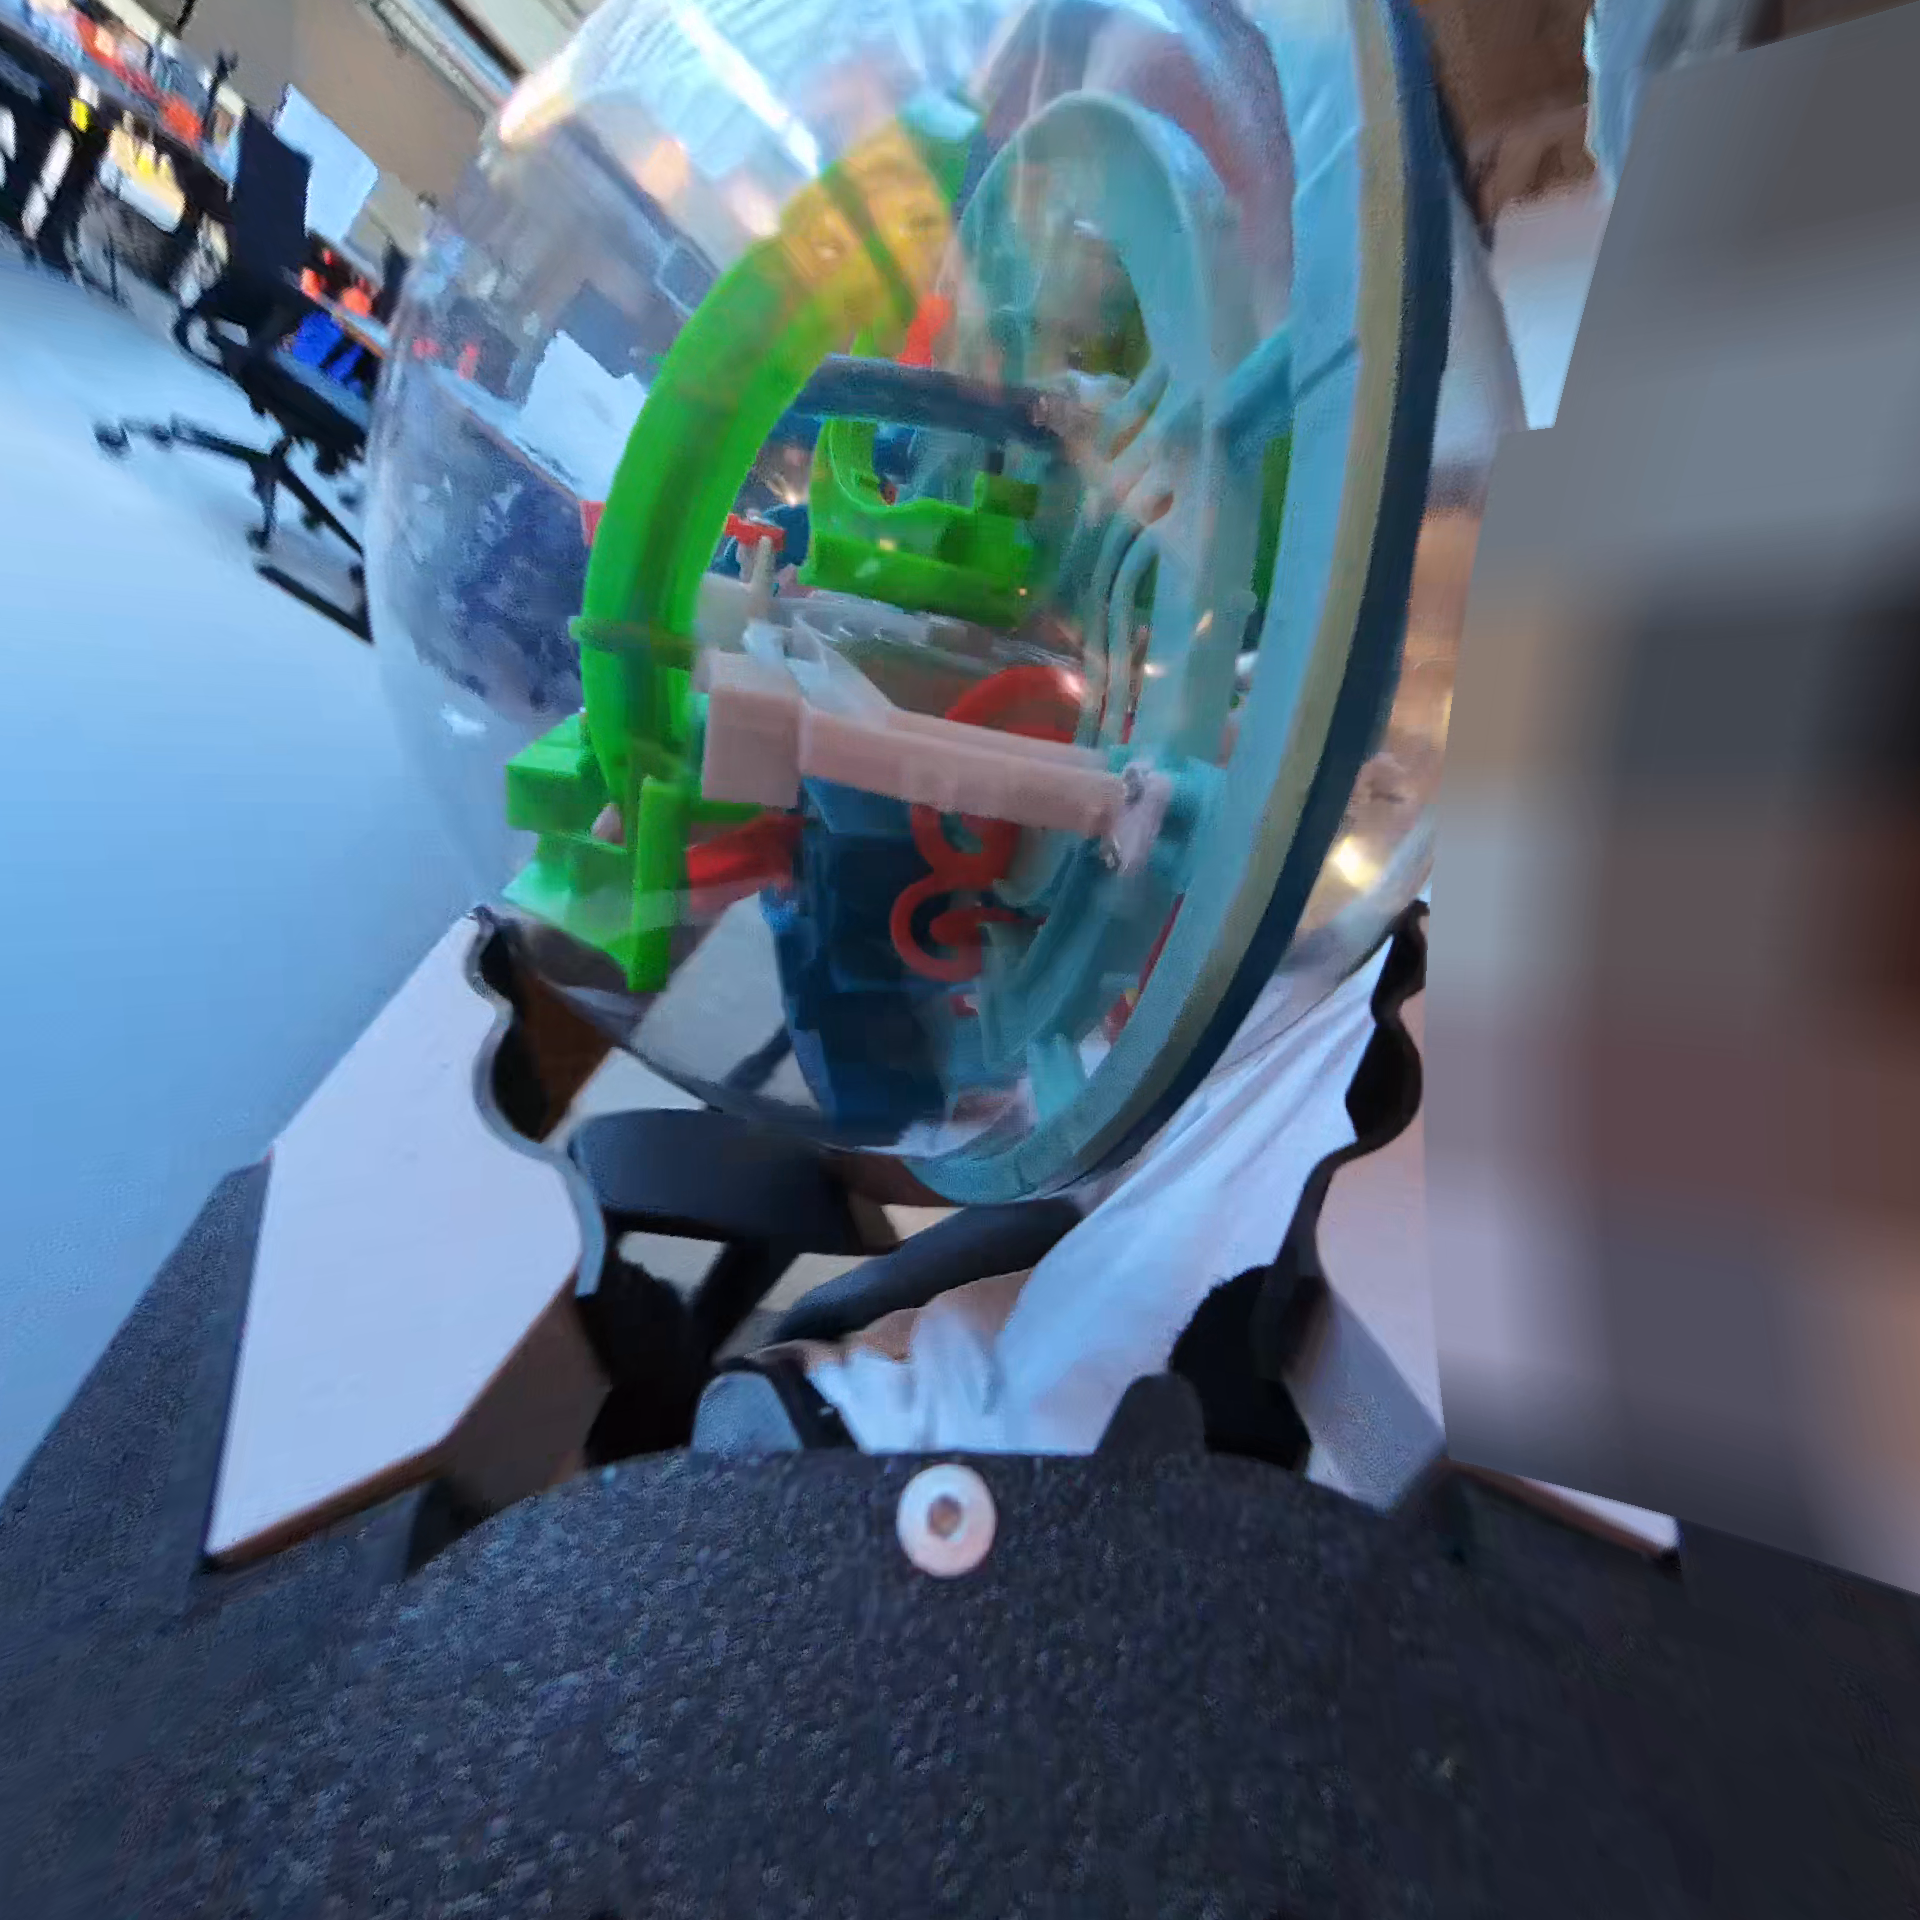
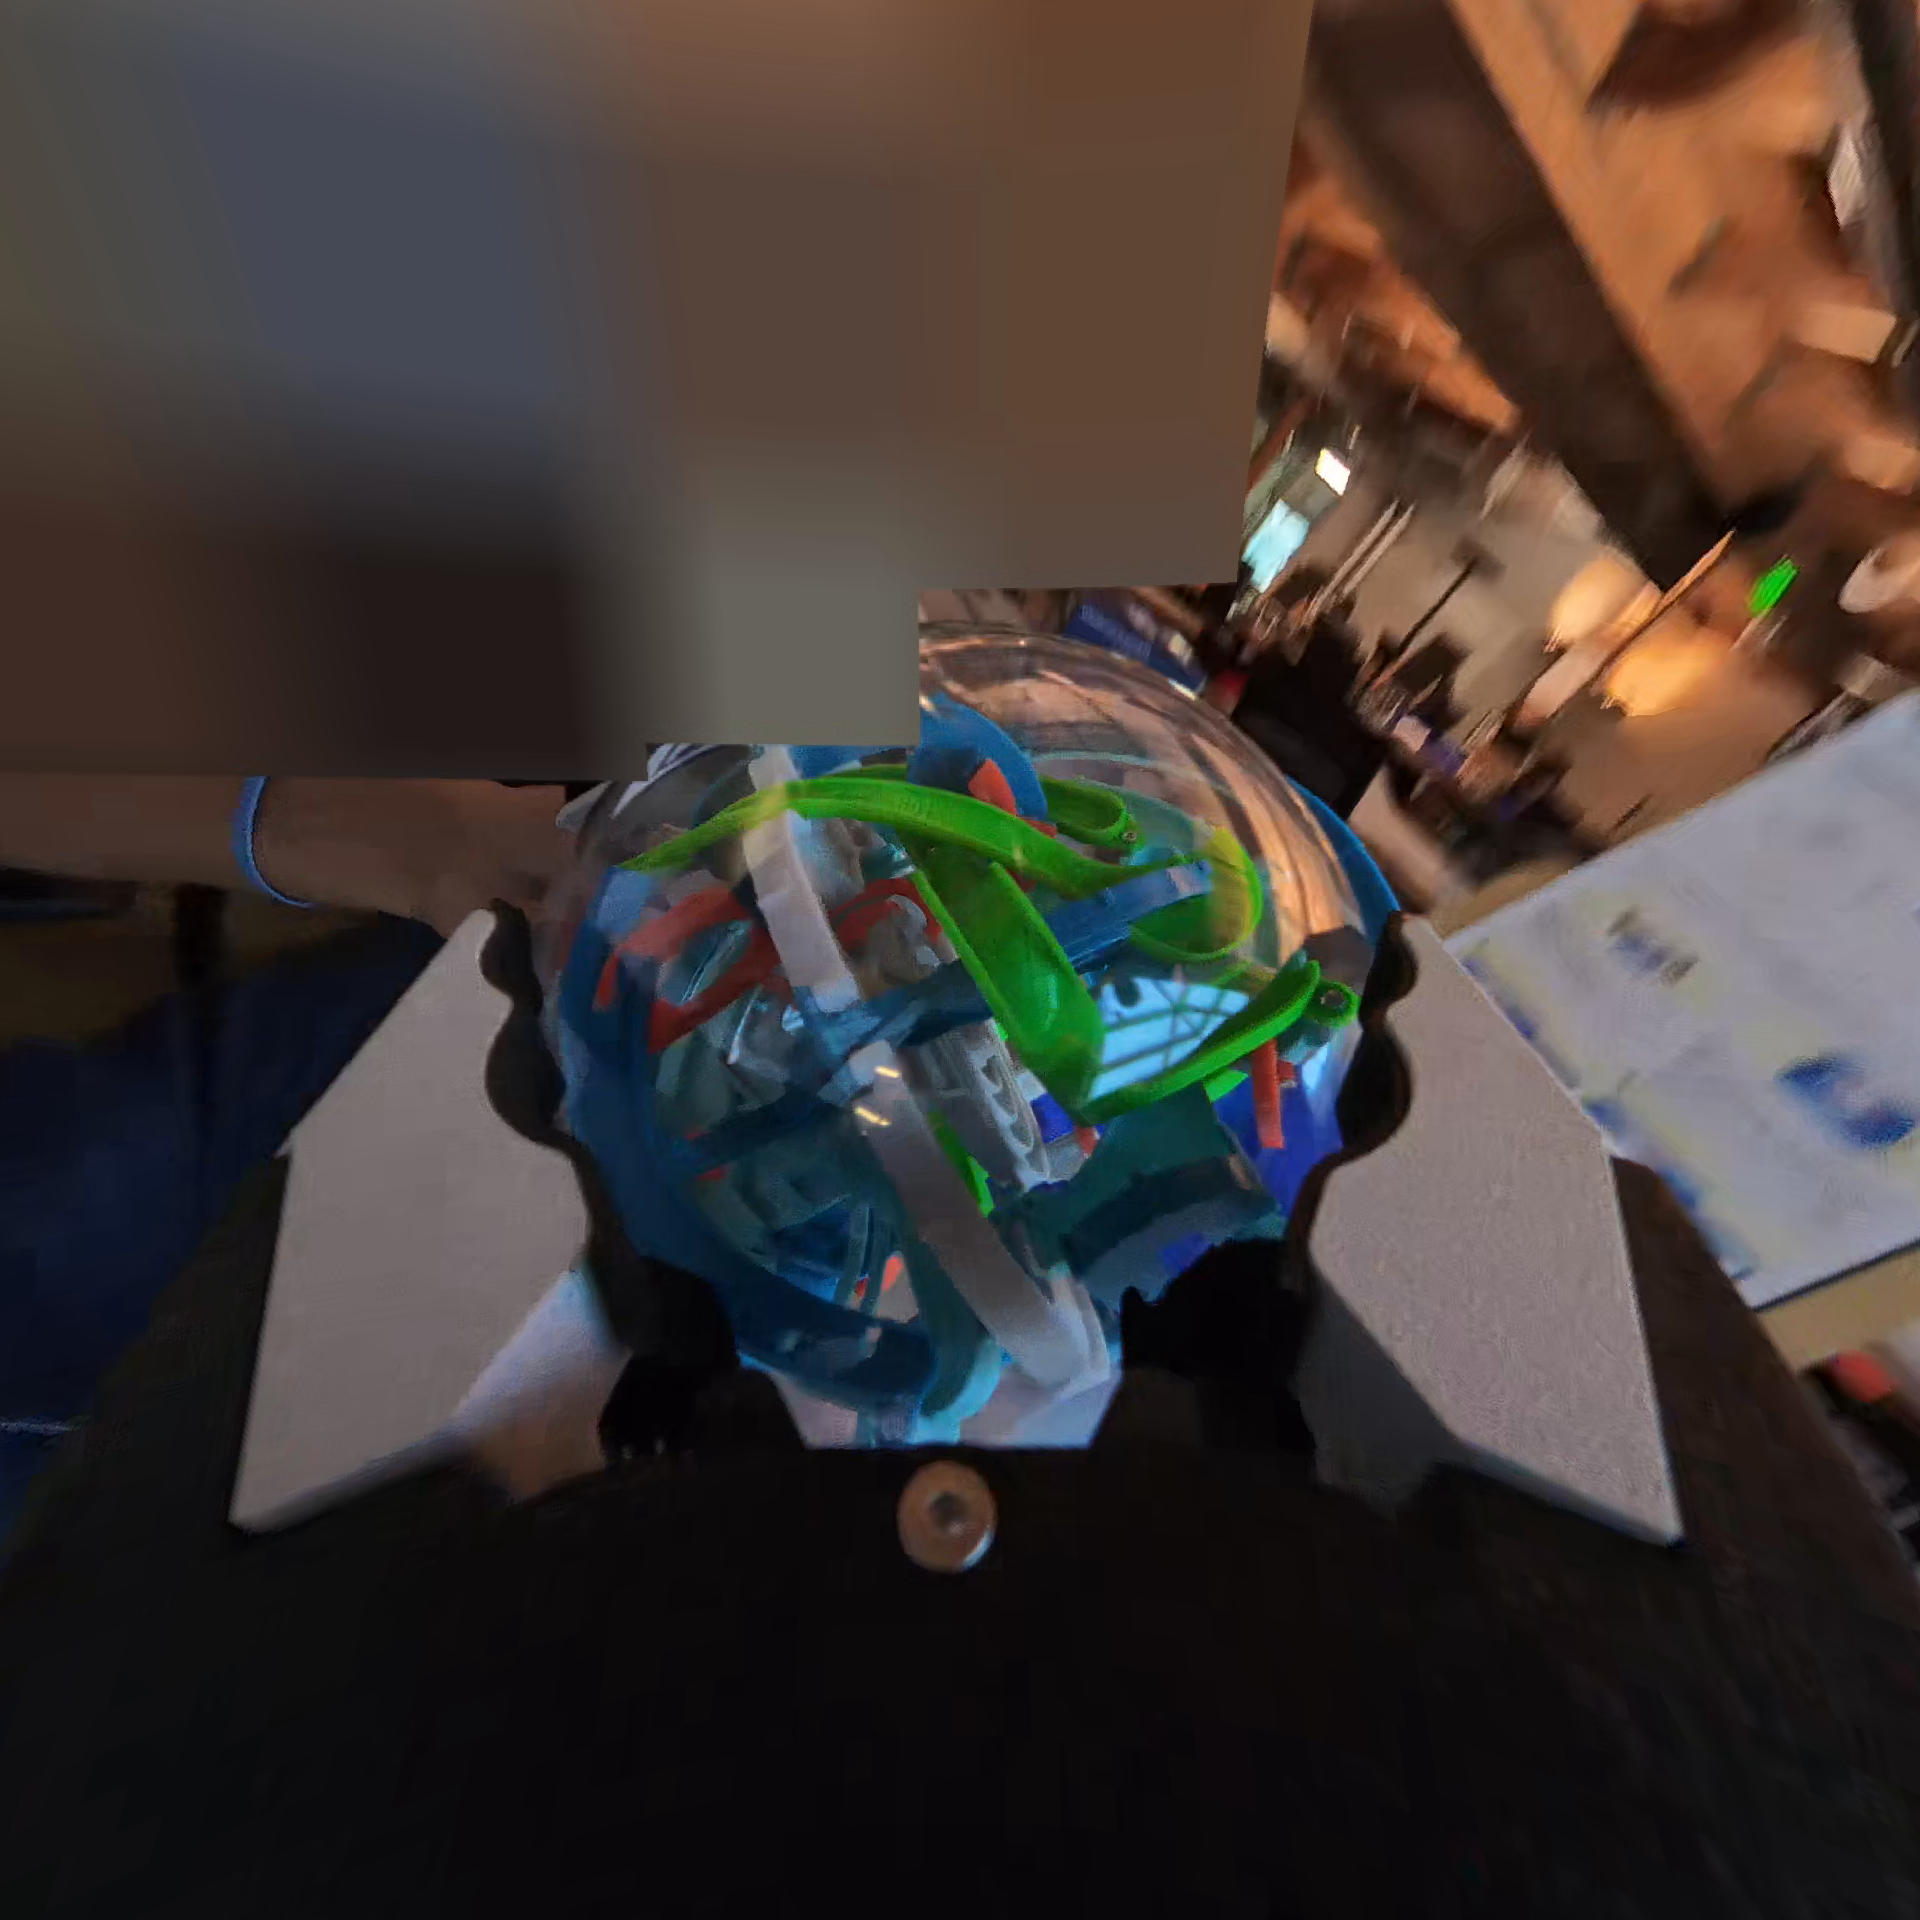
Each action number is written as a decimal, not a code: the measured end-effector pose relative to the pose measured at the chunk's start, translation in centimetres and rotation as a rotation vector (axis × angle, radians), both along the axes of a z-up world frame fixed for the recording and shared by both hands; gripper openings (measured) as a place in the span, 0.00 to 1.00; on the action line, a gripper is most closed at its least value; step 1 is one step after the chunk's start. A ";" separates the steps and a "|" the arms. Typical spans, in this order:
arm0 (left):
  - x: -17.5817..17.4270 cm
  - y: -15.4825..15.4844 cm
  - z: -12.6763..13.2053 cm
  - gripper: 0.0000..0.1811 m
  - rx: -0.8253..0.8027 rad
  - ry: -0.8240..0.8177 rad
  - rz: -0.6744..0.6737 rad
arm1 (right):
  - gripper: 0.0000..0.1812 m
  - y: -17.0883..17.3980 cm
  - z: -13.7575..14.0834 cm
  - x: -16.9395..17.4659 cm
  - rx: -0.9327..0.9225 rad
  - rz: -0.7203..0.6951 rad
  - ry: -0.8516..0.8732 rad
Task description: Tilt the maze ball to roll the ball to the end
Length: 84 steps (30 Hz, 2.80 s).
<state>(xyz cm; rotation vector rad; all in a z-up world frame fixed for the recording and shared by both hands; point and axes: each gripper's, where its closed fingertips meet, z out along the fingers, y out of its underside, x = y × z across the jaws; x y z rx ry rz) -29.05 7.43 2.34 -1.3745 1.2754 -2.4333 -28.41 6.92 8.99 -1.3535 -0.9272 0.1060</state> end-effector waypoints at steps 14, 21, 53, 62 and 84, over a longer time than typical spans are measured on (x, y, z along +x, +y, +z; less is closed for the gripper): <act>3.5 3.5 -6.7 0.85 -0.468 0.348 0.033 | 0.85 7.0 -7.8 5.3 -0.503 -0.101 0.377; 4.1 0.5 -11.5 0.85 -0.648 0.521 -0.024 | 0.85 7.0 -14.7 6.4 -0.985 -0.242 0.422; -5.3 1.8 -13.3 0.71 0.274 0.650 0.041 | 0.84 9.8 -14.7 5.3 -0.929 -0.087 0.471; -0.9 8.2 -10.7 0.88 1.094 0.433 0.366 | 0.83 11.7 -14.9 3.9 -1.014 -0.092 0.368; -1.0 11.1 -12.6 0.84 0.787 0.402 0.408 | 0.75 8.0 -15.6 8.2 -0.391 0.042 0.458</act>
